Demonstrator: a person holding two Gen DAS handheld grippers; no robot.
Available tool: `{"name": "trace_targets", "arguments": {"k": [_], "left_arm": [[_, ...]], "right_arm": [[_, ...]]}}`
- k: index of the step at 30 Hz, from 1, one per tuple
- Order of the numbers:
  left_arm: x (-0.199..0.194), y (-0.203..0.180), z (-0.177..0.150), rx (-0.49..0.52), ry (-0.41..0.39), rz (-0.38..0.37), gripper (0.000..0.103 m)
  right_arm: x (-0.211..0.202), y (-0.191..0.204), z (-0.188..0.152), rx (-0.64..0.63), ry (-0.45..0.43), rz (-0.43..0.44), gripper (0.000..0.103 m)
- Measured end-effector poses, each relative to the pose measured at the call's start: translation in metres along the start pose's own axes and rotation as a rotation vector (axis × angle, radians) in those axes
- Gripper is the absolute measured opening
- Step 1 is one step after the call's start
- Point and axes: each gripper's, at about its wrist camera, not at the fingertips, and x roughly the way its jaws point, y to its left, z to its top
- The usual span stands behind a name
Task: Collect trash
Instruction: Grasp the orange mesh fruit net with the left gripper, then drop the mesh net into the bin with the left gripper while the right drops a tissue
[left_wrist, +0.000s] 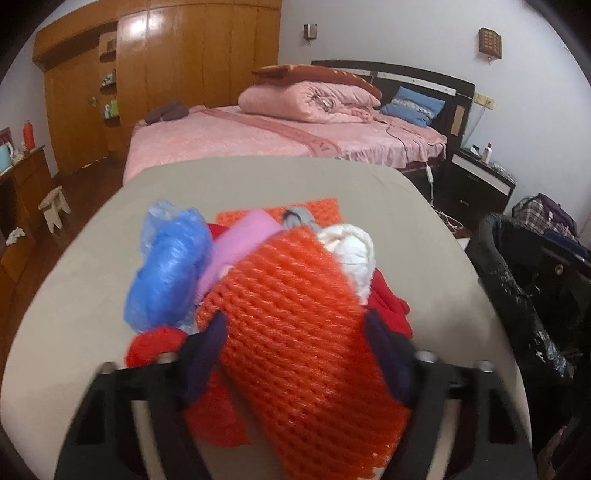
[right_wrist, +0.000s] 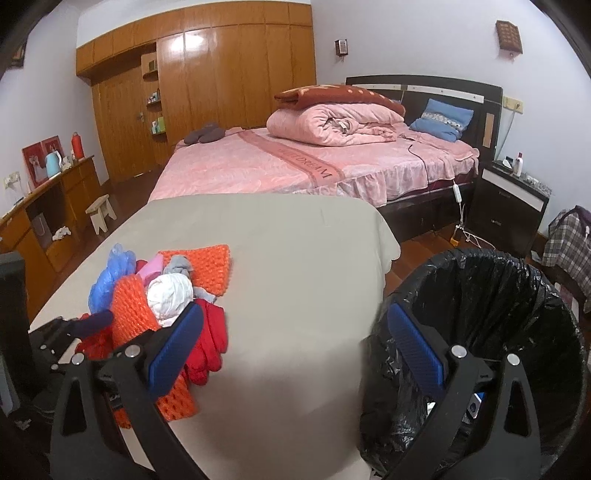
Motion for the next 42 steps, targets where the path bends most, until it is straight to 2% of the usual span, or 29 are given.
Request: {"name": "trace_targets", "arguments": {"k": [1,3,6,9,14,17,23,34,36,38,42], "left_arm": [[0.0,-0.001,-0.001,0.001,-0.001,0.001,0.062],[-0.002,-0.001,-0.001,0.002,-0.008,0.002,0.05],[-0.004,0.001,0.0,-0.004,-0.015,0.009,0.039],[-0.007,0.002,0.0,-0.007,-0.031,0.011,0.033],[-0.02,0.004,0.005,-0.014,-0.056,0.015,0.032],[-0.032,0.008,0.011,-0.017,-0.082,0.016,0.035],[-0.048,0.02,0.016,-0.039,-0.117,0.017,0.032],[-0.057,0.056,0.027,-0.059,-0.17,0.11,0.032],[-0.055,0.061,0.029,-0.066,-0.169,0.12,0.032],[-0.052,0.066,0.029,-0.075,-0.164,0.122,0.032],[-0.049,0.069,0.027,-0.075,-0.156,0.124,0.032]], "right_arm": [[0.0,0.001,0.0,-0.004,0.001,-0.001,0.097],[0.001,0.001,0.0,-0.008,0.002,0.0,0.097],[0.001,0.002,-0.001,-0.01,0.003,0.001,0.097],[0.001,0.003,-0.001,-0.014,0.001,-0.002,0.097],[-0.001,0.004,0.001,-0.018,-0.004,-0.001,0.097],[-0.001,0.006,0.003,-0.022,-0.009,0.003,0.097],[0.004,0.018,0.011,-0.028,-0.014,0.044,0.097],[0.038,0.062,0.021,-0.054,0.02,0.159,0.097],[0.046,0.068,0.02,-0.056,0.039,0.171,0.094],[0.055,0.074,0.018,-0.061,0.061,0.182,0.085],[0.073,0.085,0.012,-0.079,0.11,0.195,0.078]]}}
